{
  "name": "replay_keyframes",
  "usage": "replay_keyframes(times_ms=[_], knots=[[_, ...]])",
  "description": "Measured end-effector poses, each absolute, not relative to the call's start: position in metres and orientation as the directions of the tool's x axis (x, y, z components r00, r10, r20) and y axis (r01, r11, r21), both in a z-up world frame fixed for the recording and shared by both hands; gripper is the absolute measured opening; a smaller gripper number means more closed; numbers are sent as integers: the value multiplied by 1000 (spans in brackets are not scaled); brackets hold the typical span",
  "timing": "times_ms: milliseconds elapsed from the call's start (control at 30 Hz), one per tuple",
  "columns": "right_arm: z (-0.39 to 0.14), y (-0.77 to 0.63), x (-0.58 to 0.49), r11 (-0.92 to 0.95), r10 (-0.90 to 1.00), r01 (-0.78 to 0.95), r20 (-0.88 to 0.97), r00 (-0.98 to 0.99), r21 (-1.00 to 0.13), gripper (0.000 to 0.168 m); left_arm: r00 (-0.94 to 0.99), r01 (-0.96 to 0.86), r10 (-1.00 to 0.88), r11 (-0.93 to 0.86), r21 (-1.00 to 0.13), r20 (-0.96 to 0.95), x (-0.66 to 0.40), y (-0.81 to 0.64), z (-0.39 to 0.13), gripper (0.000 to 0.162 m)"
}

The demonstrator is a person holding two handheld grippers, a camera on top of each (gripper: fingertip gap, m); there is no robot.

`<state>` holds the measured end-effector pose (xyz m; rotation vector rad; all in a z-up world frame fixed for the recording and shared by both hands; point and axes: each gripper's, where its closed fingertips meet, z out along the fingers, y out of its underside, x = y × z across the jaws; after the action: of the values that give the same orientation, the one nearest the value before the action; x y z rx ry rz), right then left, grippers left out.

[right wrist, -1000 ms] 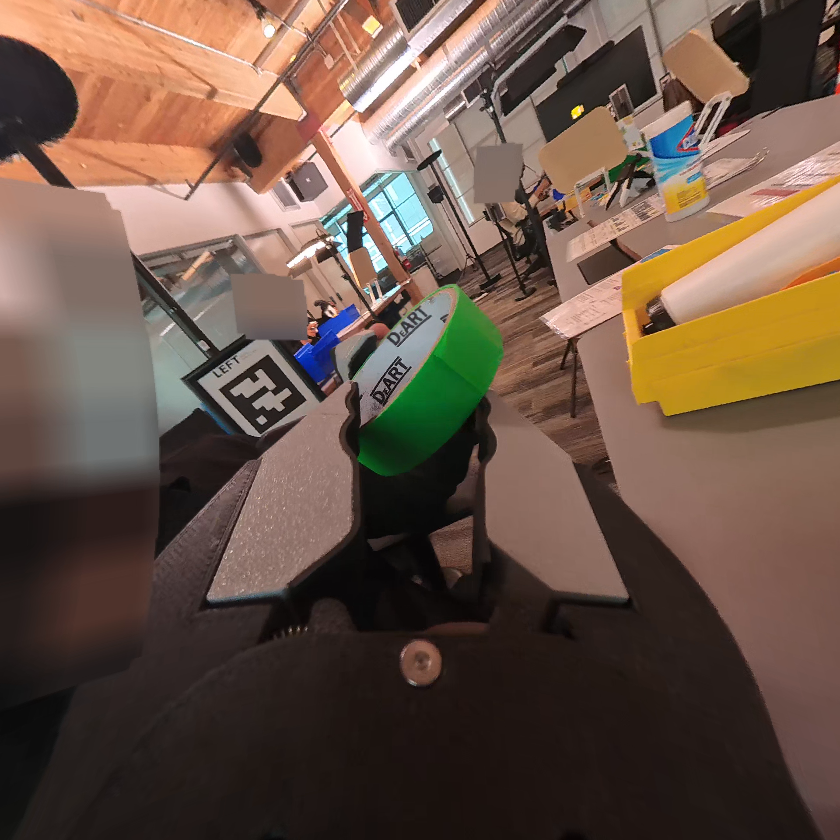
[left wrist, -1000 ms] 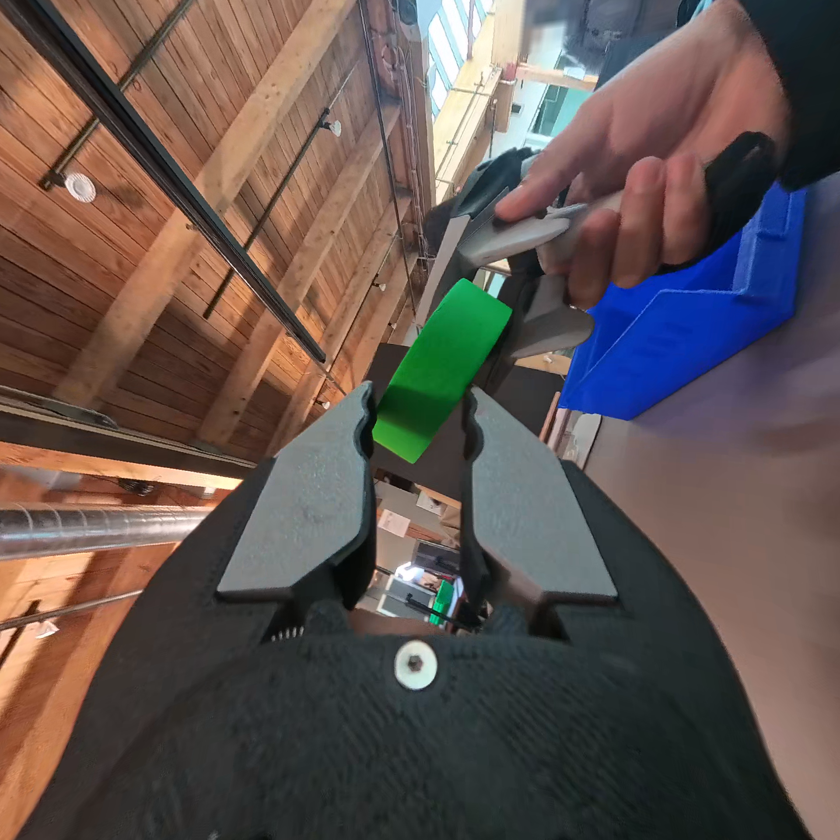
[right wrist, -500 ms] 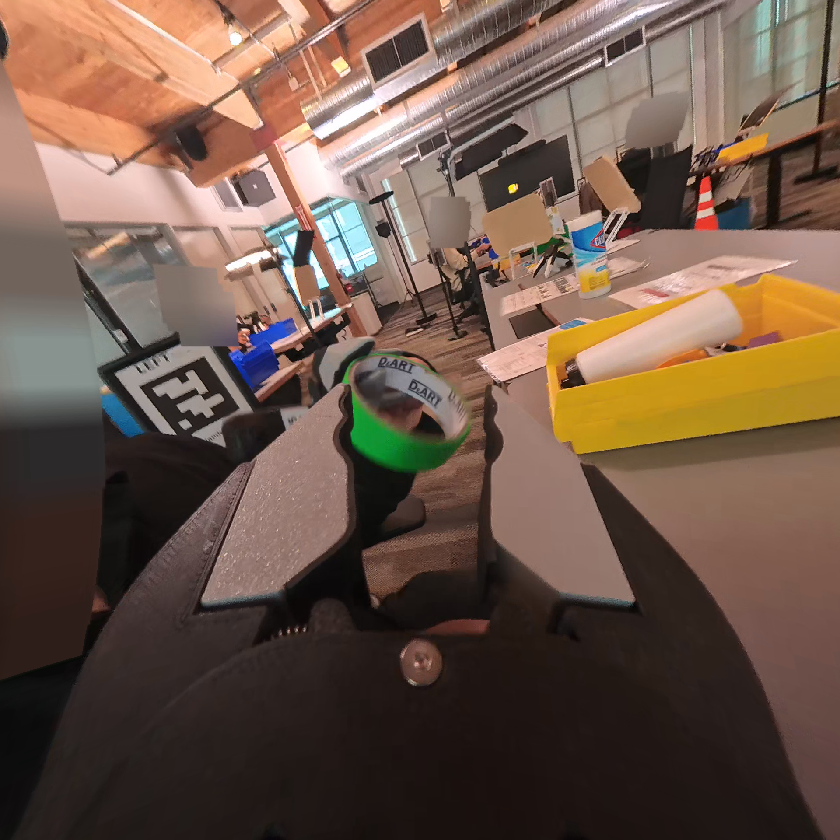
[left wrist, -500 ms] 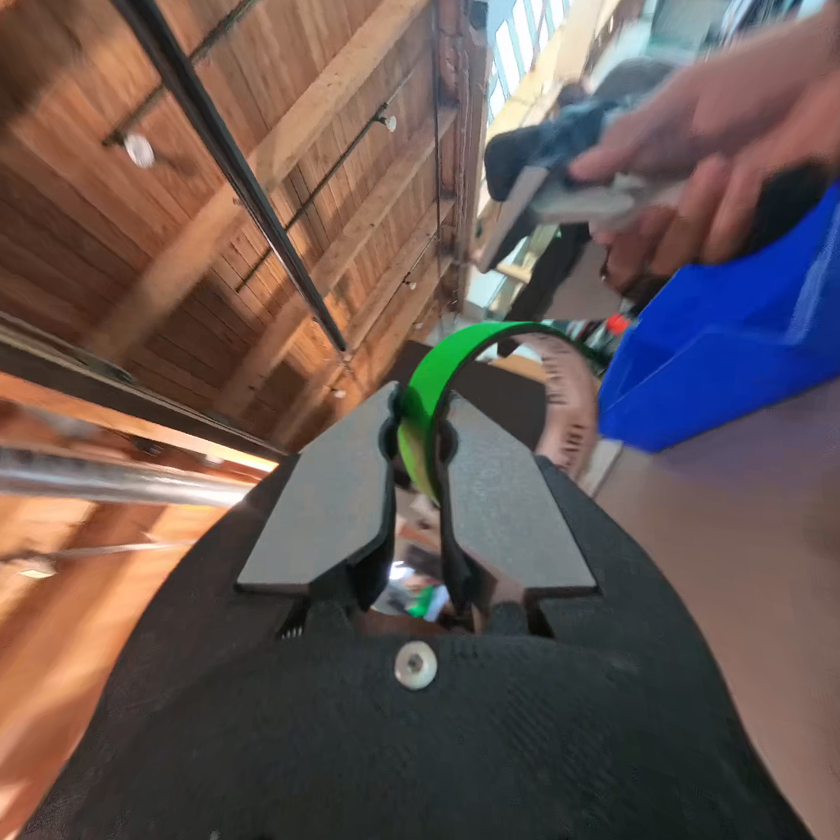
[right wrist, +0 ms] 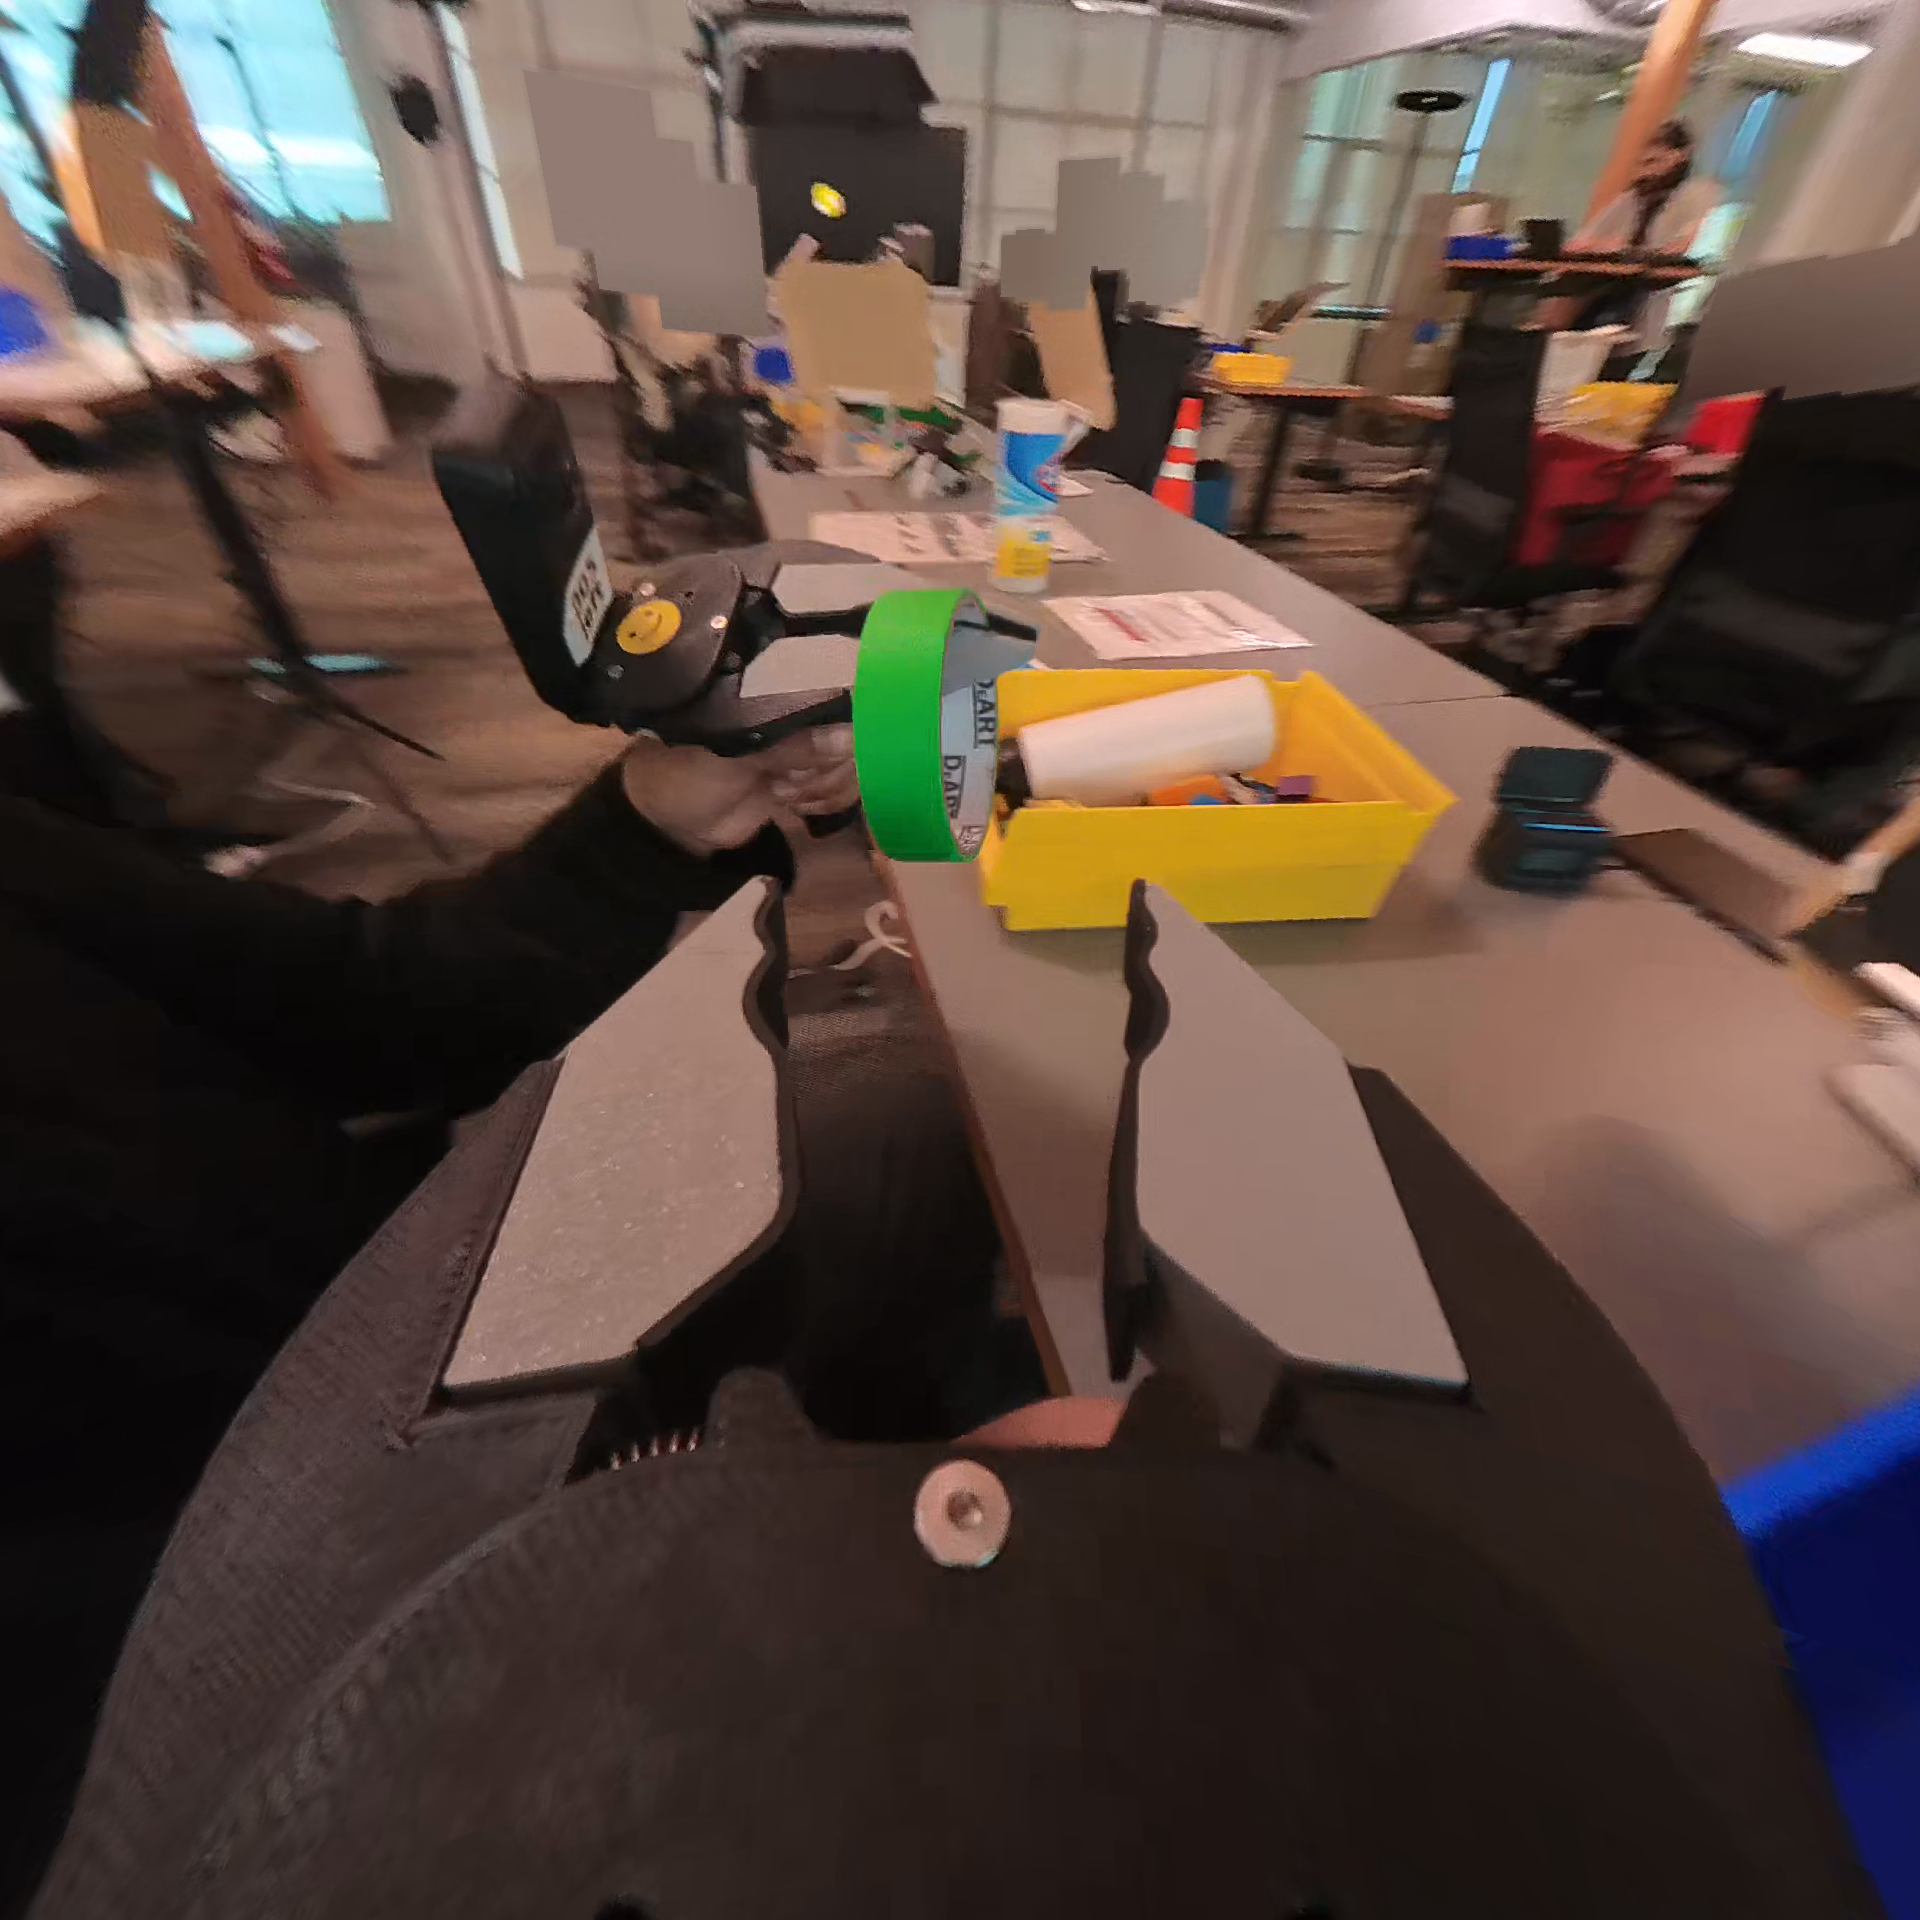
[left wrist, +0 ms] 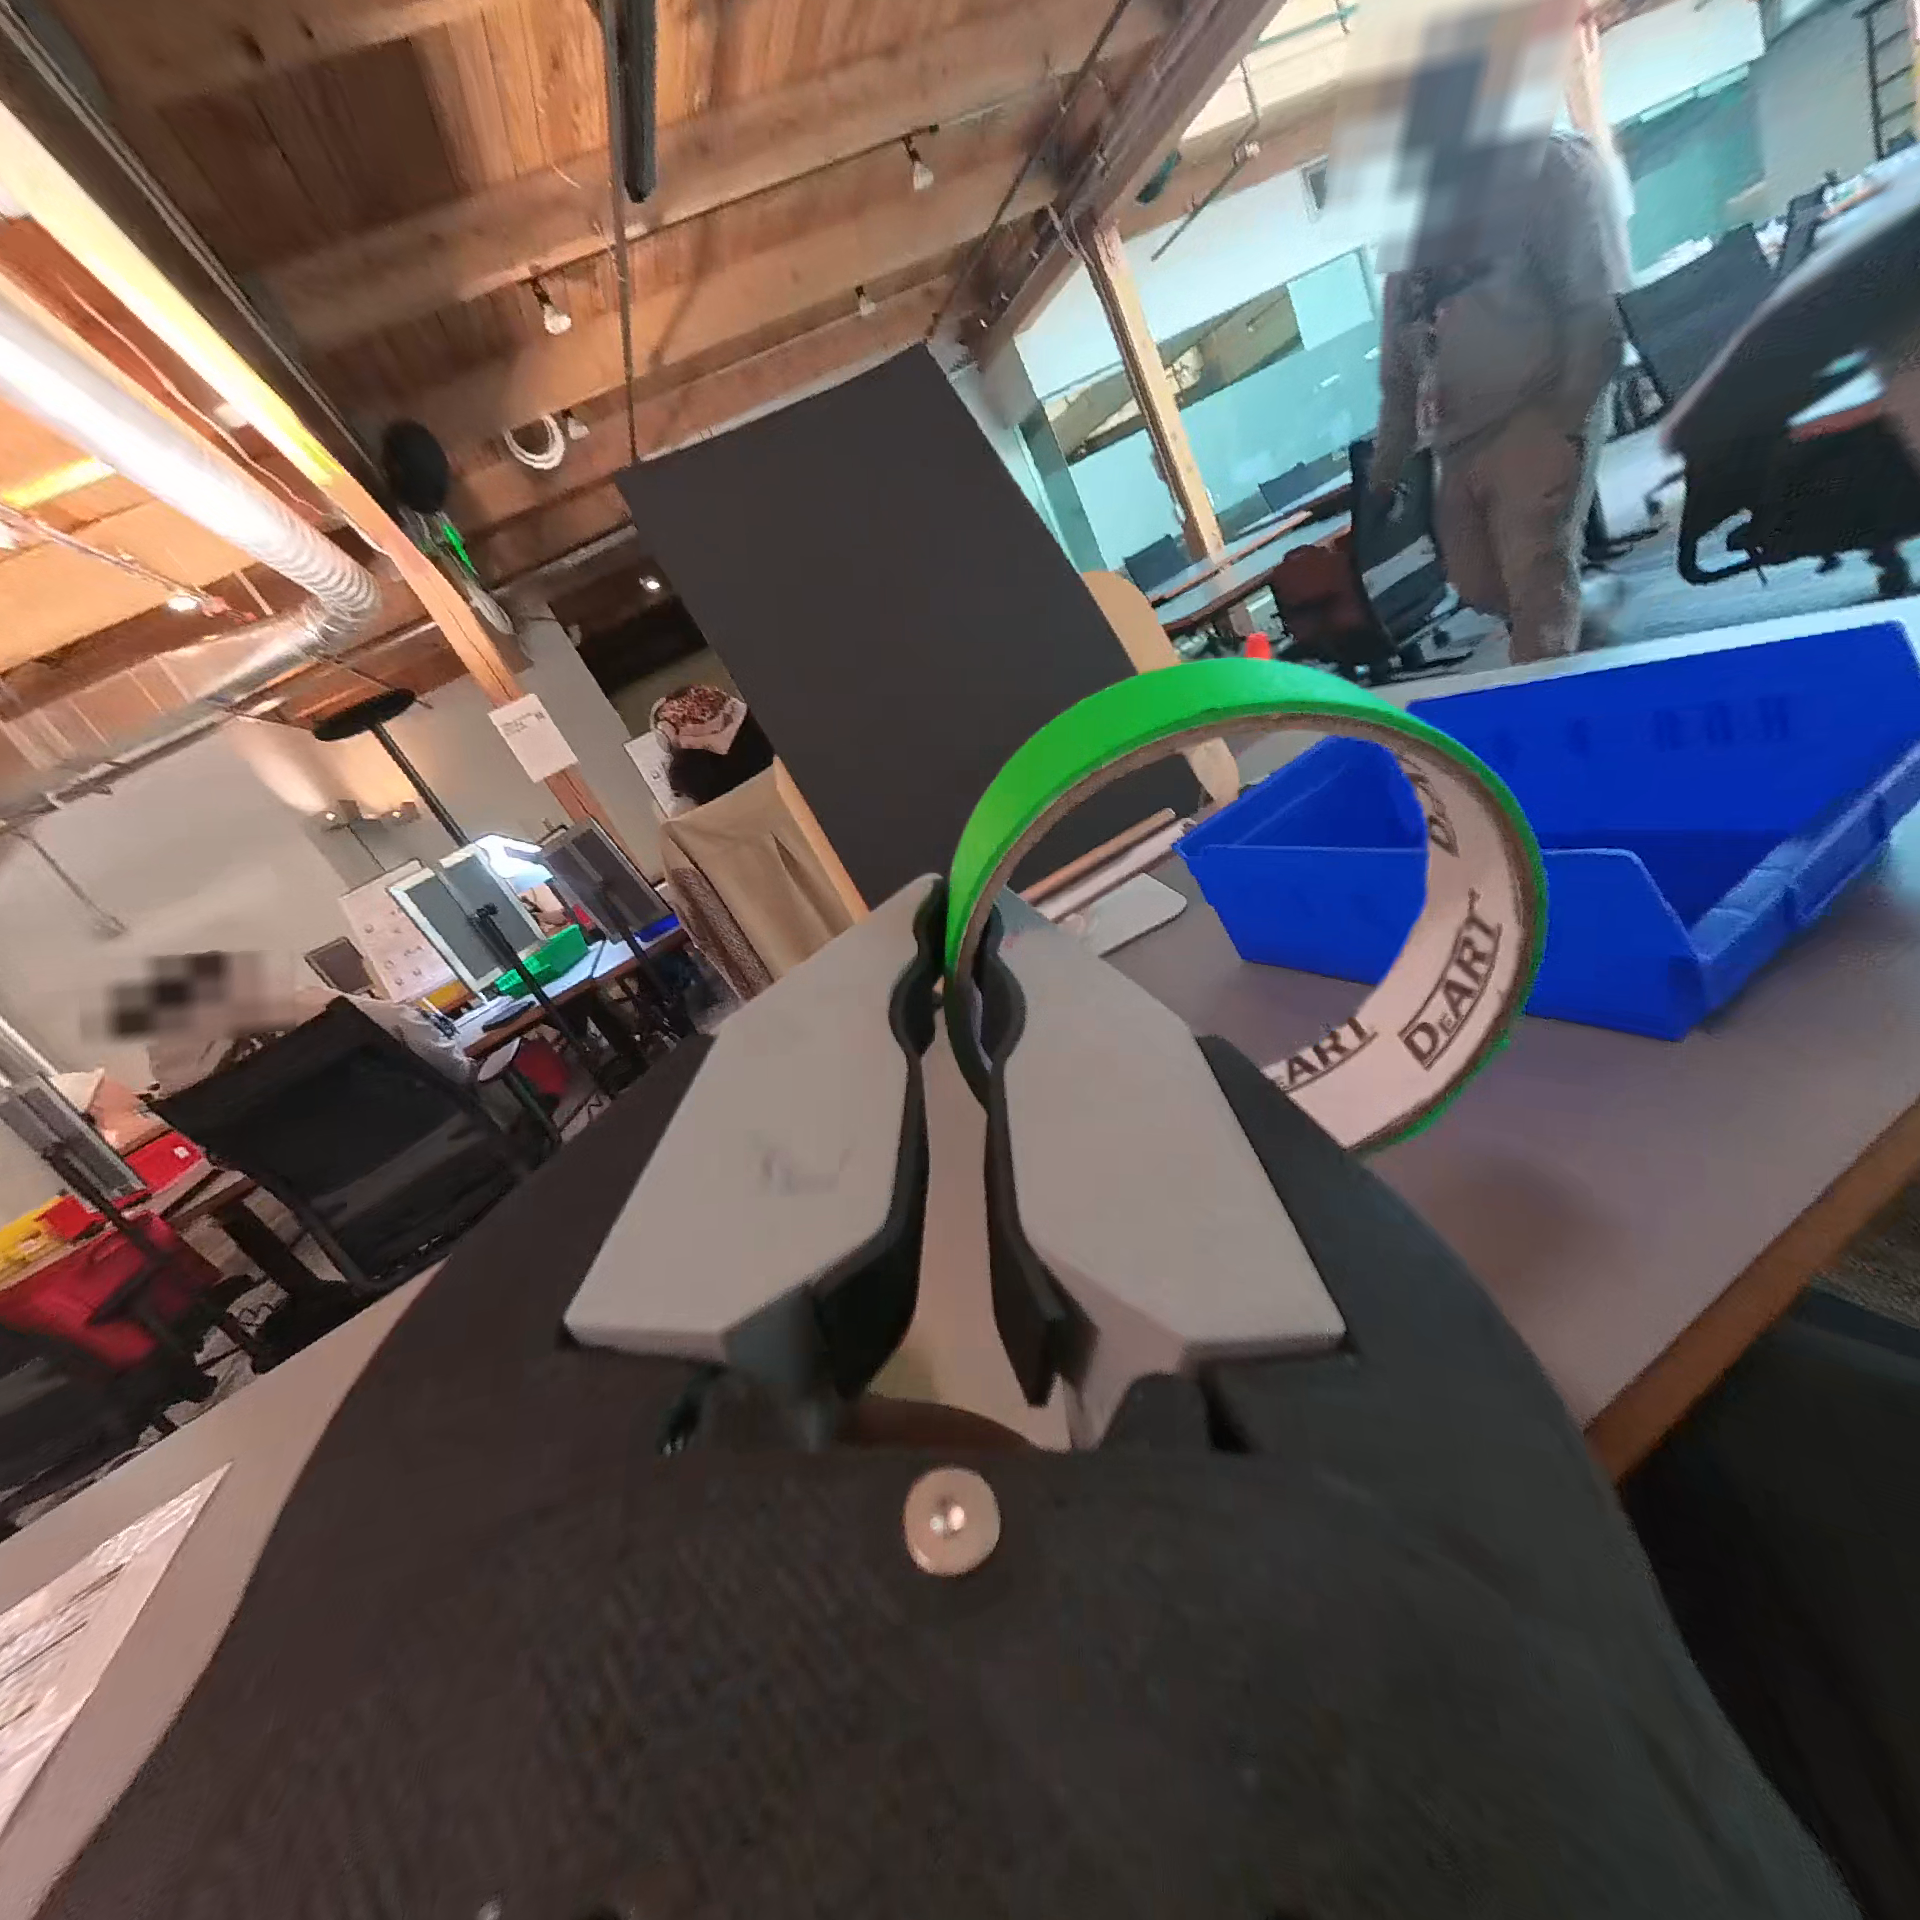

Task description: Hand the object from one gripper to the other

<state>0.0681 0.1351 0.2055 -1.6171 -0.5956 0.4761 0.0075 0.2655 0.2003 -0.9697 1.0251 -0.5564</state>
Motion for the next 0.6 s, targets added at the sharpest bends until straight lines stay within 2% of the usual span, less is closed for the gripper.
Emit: replay_keyframes(times_ms=[100, 200, 300, 400, 467, 500, 600], knots=[[213, 120, 59, -29, 539, 214, 165, 826, -976, 65, 382, -70, -802, 469, -880, -458, 19, 257, 187, 1], [215, 124, 45, 18, 491, 257, 232, 840, -966, 52, 355, -87, -818, 453, -887, -453, 27, 253, 178, 1], [188, 157, 34, -62, 478, 285, 222, 850, -957, 61, 345, -102, -819, 454, -885, -459, 31, 249, 174, 1], [158, 184, 21, -138, 514, 286, 178, 839, -948, 61, 339, -110, -817, 458, -882, -466, 33, 243, 173, 1], [150, 198, 24, -142, 489, 295, 192, 851, -945, 48, 376, -153, -785, 472, -868, -493, 32, 249, 171, 1], [151, 199, 25, -131, 491, 297, 198, 848, -946, 28, 383, -162, -773, 482, -861, -505, 32, 251, 170, 2], [161, 193, 26, -101, 504, 291, 204, 839, -951, 27, 317, -123, -834, 436, -892, -451, 38, 243, 165, 5]])
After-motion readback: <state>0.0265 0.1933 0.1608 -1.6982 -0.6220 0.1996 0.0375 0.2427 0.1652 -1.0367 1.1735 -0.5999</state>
